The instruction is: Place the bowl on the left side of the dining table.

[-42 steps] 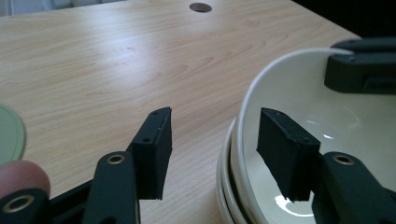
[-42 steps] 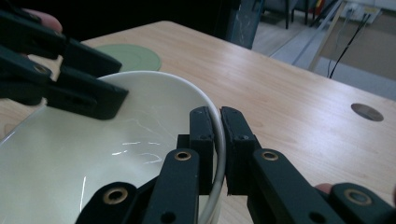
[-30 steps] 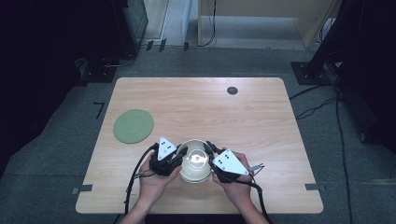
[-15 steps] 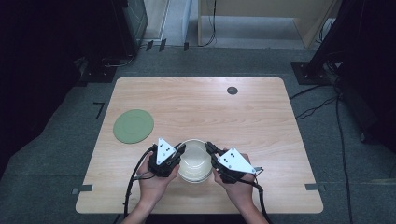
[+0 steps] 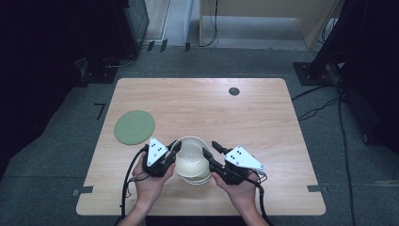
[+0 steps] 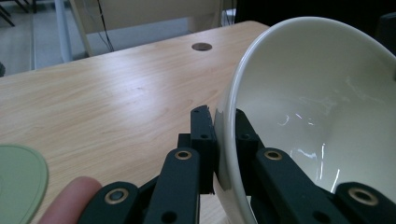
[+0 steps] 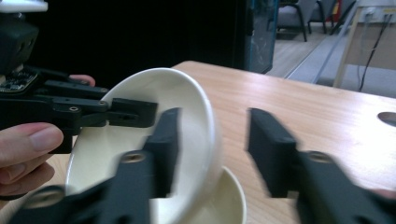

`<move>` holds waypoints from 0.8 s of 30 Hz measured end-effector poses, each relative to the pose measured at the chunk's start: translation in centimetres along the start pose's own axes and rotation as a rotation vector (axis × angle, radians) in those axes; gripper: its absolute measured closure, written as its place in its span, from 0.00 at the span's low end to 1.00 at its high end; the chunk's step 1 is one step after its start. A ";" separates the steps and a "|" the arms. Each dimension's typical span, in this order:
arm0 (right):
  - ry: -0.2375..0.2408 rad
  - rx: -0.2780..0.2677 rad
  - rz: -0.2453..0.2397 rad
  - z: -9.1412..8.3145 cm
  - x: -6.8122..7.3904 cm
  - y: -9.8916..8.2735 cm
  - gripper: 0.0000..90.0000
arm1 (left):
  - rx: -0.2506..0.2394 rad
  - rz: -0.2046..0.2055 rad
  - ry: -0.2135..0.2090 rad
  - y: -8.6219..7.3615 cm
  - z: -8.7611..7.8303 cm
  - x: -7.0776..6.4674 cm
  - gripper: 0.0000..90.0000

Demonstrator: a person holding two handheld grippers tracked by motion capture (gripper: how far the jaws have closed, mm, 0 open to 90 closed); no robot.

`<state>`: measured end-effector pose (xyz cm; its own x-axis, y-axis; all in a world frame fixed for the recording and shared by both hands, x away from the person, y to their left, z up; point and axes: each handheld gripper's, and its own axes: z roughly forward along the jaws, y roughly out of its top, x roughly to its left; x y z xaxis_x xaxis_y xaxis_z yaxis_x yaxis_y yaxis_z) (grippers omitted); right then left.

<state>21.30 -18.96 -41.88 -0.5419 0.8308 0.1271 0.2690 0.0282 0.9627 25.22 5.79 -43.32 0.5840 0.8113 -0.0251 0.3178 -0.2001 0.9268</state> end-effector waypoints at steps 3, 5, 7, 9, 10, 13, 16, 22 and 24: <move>-0.013 -0.004 0.025 -0.2 -0.2 0.3 0.35 | -0.018 -0.029 0.010 0.3 -0.5 0.9 0.93; -0.045 0.017 0.043 -0.3 -0.8 0.4 0.29 | -0.029 -0.044 0.012 0.4 -0.8 1.5 0.93; -0.056 0.012 0.067 -0.4 -1.4 0.4 0.27 | -0.030 -0.049 0.017 0.4 -0.9 1.9 0.93; -0.063 0.011 0.076 -0.5 -1.6 0.3 0.26 | -0.031 -0.052 0.021 0.4 -1.0 2.1 0.93; -0.071 0.004 0.089 -0.7 -2.2 0.3 0.25 | -0.030 -0.059 0.025 0.3 -1.1 2.5 0.93; -0.078 0.006 0.096 -1.0 -2.6 0.3 0.24 | -0.032 -0.070 0.034 0.3 -1.2 2.9 0.93; -0.065 0.022 0.086 -1.4 -3.5 0.2 0.18 | -0.035 -0.085 0.050 0.1 -1.5 3.5 0.93; -0.107 0.015 0.091 -2.1 -5.0 0.2 0.18 | -0.029 -0.099 0.072 -0.3 -1.6 4.4 0.93; -0.148 0.025 0.113 -2.7 -6.4 -0.8 0.18 | -0.030 -0.110 0.076 -0.5 -1.7 4.8 0.92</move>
<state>22.36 -25.82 -42.81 -0.3847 0.9021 0.1957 0.3420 -0.0577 0.9379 26.60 10.75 -43.27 0.4884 0.8669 -0.0995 0.3537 -0.0925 0.9308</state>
